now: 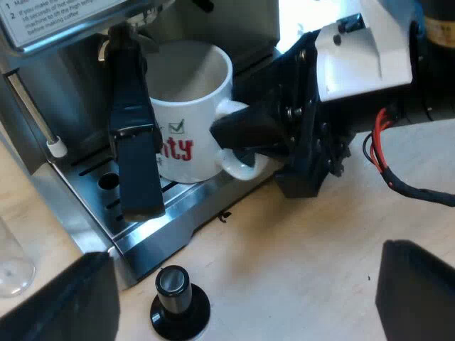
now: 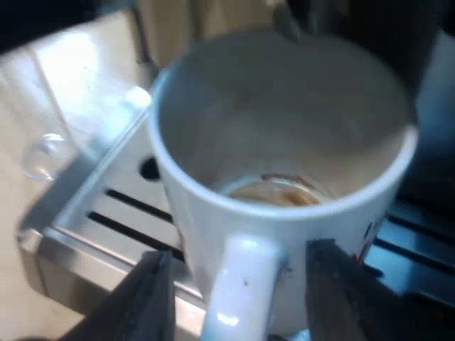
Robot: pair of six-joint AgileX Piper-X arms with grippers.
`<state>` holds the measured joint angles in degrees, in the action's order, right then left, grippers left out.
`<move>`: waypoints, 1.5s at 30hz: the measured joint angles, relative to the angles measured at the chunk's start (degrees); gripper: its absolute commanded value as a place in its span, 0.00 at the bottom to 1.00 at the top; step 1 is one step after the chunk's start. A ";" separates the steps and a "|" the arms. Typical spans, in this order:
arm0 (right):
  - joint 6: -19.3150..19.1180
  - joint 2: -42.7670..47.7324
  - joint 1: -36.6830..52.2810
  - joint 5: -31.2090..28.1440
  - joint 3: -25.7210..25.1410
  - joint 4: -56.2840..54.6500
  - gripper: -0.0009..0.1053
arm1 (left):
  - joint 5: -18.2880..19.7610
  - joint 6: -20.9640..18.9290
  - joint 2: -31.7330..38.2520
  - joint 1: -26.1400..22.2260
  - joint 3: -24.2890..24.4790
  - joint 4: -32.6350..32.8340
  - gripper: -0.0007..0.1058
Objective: Place mug into machine
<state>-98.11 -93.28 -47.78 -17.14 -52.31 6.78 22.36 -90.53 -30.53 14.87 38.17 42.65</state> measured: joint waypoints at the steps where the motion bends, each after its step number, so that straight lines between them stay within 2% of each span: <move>1: 0.00 0.00 0.16 0.12 0.00 0.31 0.43 | 0.00 0.00 0.00 0.00 0.00 0.00 0.97; 6: -0.09 0.00 1.88 2.74 0.00 1.01 0.43 | 0.00 0.00 0.00 0.00 0.00 0.00 0.97; 14: -0.18 0.00 2.06 2.74 0.00 1.50 0.43 | 0.00 0.00 0.00 0.00 0.00 0.00 0.97; 25: -0.03 -2.73 2.06 -0.29 -2.54 2.90 0.43 | 0.00 0.00 0.00 0.00 0.00 0.00 0.97; 29: 2.86 -2.73 2.06 -0.29 -2.54 3.56 0.43 | 0.00 0.00 0.00 0.00 0.00 0.00 0.97; 36: 4.09 -3.19 2.06 -0.70 -2.60 5.59 0.43 | 0.00 0.00 0.00 0.00 0.00 0.00 0.97; 39: 3.84 -3.76 1.68 -1.34 -2.75 6.37 0.43 | 0.00 0.00 0.00 0.00 0.00 0.00 0.97; 45: 0.77 -3.99 0.15 -4.59 -2.75 8.88 0.43 | 0.00 0.00 0.00 0.00 0.00 0.00 0.97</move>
<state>-97.33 -97.27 -47.63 -21.73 -55.06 15.65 22.36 -90.53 -30.53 14.87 38.17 42.65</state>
